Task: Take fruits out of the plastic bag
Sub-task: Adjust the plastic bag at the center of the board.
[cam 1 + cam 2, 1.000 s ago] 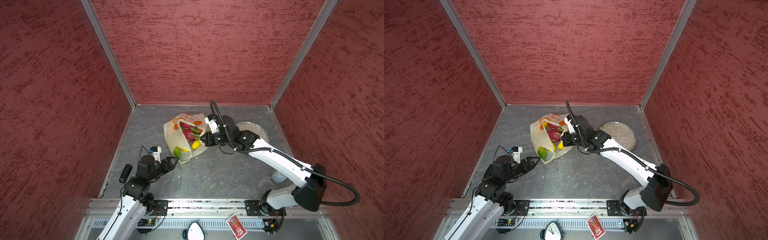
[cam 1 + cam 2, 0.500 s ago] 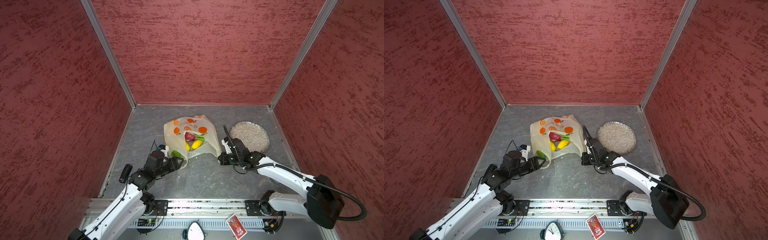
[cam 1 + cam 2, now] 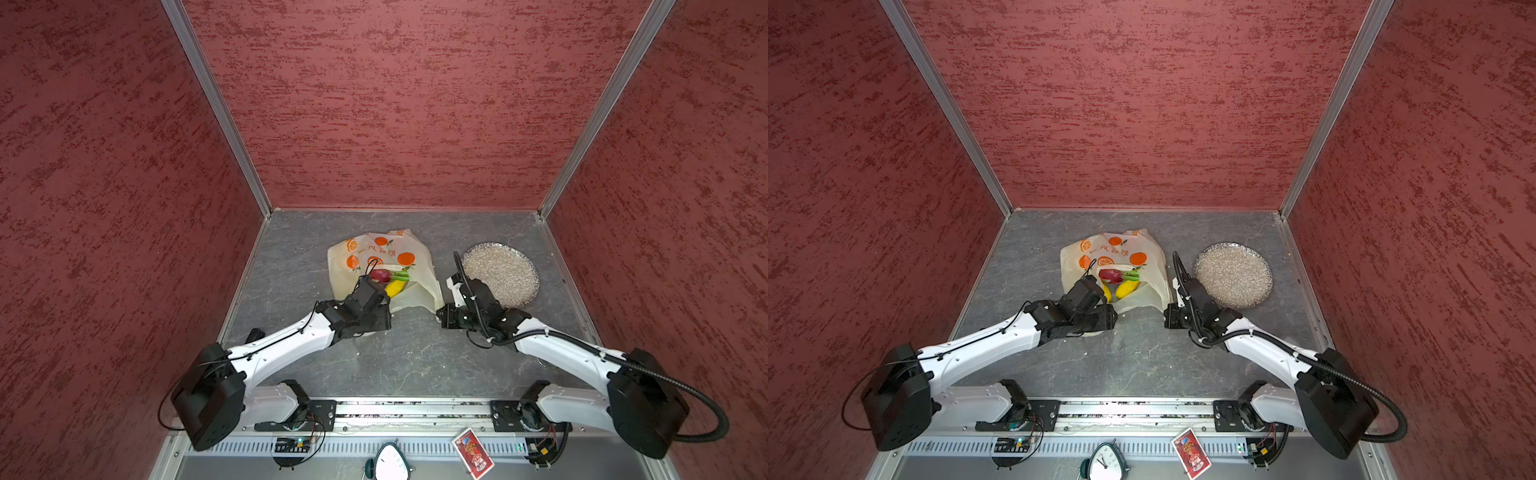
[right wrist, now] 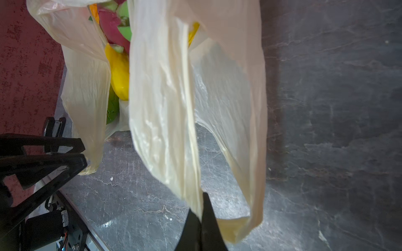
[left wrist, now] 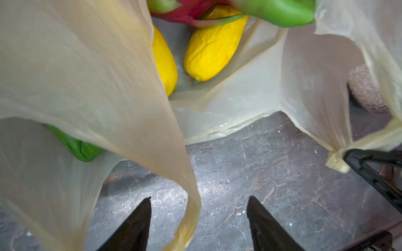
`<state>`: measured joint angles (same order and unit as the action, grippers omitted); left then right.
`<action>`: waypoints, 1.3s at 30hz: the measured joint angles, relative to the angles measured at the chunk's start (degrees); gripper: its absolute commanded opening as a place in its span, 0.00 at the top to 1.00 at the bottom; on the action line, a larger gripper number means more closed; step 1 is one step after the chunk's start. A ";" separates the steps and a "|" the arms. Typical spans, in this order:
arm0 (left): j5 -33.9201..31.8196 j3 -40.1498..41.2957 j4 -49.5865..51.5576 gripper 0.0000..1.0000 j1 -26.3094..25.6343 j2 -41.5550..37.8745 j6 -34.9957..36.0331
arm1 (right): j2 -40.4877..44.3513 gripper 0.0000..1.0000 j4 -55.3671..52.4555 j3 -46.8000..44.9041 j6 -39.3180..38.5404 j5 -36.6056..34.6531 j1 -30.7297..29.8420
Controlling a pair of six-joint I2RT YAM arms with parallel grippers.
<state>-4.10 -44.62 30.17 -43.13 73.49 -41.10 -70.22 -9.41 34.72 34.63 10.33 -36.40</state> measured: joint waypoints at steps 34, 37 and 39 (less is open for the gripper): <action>18.88 18.80 8.00 1.00 30.01 -45.97 -2.45 | -0.35 1.00 4.02 -2.21 1.90 3.82 3.80; 17.94 18.47 10.60 1.00 30.01 -44.68 -3.69 | -0.48 1.00 3.96 -2.21 2.27 3.74 4.02; 16.76 17.88 12.63 1.00 30.03 -44.63 -4.72 | -0.48 1.00 3.91 -2.21 2.51 3.61 4.15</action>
<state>12.67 -26.74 42.81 -13.10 28.86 -45.82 -70.70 -5.50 32.51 37.15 13.93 -32.25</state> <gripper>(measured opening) 0.046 0.041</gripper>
